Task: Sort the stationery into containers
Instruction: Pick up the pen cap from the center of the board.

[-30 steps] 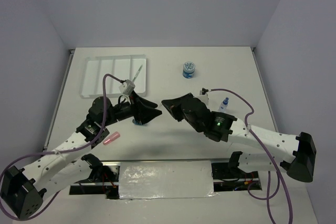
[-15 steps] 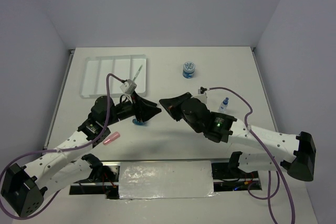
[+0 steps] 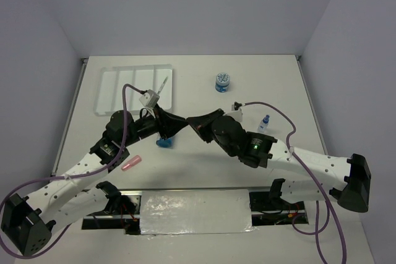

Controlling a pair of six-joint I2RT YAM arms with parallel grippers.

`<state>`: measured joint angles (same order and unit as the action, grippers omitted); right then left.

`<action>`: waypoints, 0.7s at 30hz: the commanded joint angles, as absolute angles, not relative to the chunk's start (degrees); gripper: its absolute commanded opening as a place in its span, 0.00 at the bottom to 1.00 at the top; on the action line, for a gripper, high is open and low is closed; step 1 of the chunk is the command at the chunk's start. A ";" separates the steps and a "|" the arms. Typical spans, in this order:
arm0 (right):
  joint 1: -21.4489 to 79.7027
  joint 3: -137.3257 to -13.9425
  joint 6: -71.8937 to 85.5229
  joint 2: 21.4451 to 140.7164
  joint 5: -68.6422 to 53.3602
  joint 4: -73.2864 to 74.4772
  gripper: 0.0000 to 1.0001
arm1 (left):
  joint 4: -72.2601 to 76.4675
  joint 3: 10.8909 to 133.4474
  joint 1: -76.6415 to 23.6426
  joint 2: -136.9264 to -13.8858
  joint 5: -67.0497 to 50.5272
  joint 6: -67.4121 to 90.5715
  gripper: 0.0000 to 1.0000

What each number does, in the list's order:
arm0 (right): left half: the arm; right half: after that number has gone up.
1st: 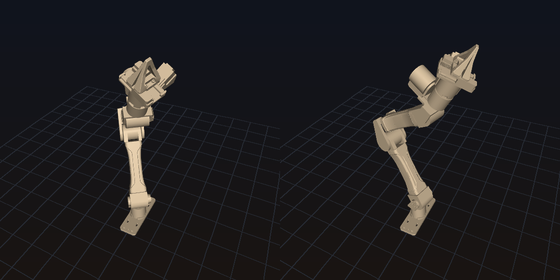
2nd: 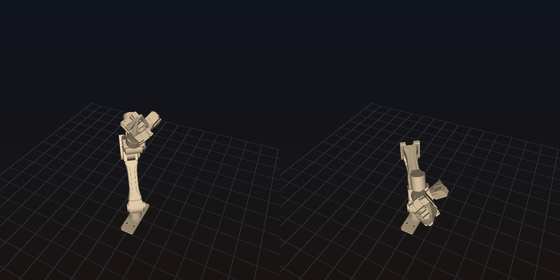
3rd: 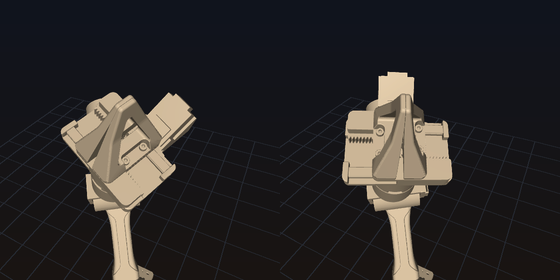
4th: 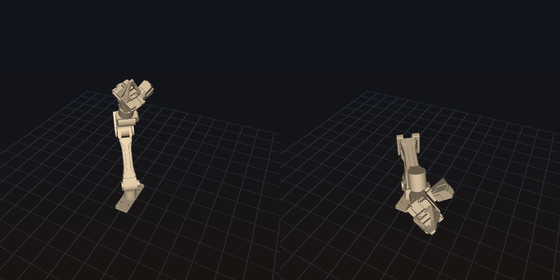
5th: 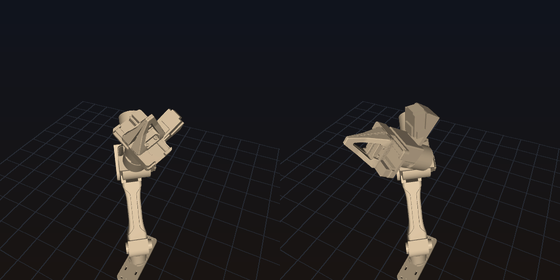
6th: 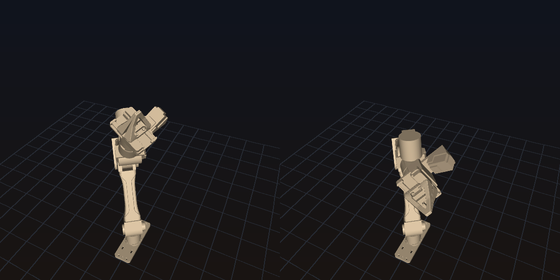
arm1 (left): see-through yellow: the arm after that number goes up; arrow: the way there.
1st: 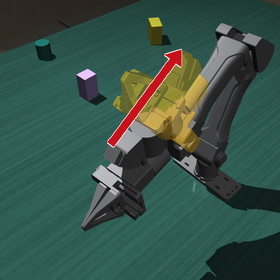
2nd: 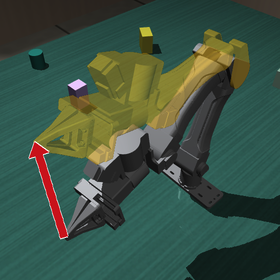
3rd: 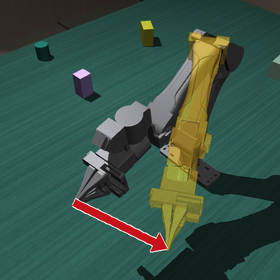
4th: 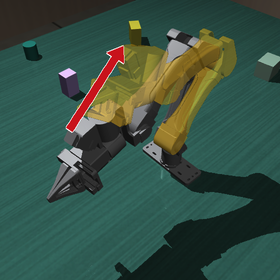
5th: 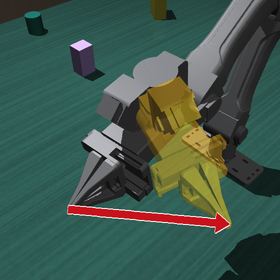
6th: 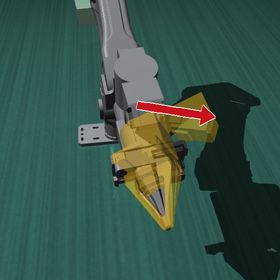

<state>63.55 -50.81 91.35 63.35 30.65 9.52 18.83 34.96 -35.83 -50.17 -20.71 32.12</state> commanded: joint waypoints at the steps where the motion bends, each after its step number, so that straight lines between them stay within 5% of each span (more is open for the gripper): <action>1: 64.16 -53.70 90.00 63.63 32.34 7.21 0.00 | 20.39 37.97 -36.04 -50.45 -20.65 30.59 0.34; 6: 64.25 -53.61 90.17 63.55 32.96 7.12 0.00 | 21.35 37.36 -36.04 -51.24 -22.06 31.02 0.29; 12: 64.25 -53.70 89.65 63.54 35.24 7.21 0.00 | 21.01 37.18 -35.95 -51.77 -22.68 31.46 0.44; 21: 64.25 -53.88 88.59 63.54 36.13 6.77 0.00 | 20.39 36.91 -36.04 -50.80 -22.24 30.50 0.45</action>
